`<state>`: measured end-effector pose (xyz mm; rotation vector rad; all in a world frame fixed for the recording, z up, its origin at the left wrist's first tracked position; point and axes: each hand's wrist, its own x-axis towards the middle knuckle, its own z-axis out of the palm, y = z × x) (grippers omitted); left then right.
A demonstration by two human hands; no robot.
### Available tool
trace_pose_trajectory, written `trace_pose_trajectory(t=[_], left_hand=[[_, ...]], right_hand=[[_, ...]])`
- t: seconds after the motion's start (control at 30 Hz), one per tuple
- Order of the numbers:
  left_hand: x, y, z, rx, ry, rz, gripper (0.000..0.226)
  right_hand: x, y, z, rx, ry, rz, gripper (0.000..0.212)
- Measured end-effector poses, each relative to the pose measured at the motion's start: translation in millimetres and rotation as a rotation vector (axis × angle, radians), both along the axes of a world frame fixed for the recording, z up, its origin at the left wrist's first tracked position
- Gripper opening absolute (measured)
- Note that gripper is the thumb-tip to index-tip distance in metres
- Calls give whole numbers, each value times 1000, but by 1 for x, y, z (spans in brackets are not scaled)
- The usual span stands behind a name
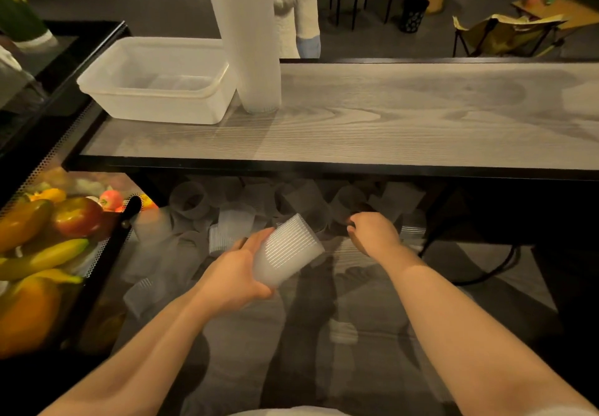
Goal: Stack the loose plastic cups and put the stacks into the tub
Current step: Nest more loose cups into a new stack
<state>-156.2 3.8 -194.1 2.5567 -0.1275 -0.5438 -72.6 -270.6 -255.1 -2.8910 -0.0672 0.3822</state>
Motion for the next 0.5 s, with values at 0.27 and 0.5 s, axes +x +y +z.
trace_pose_trajectory(t=[0.27,0.5], left_hand=[[2,4,-4,-36,22,-4,107],[-5,4,-9,-78,22,6,109]], right_hand=[[-22,-3,12,254,-161,-70,42],[-53,11,45,951,-200,-303,44]])
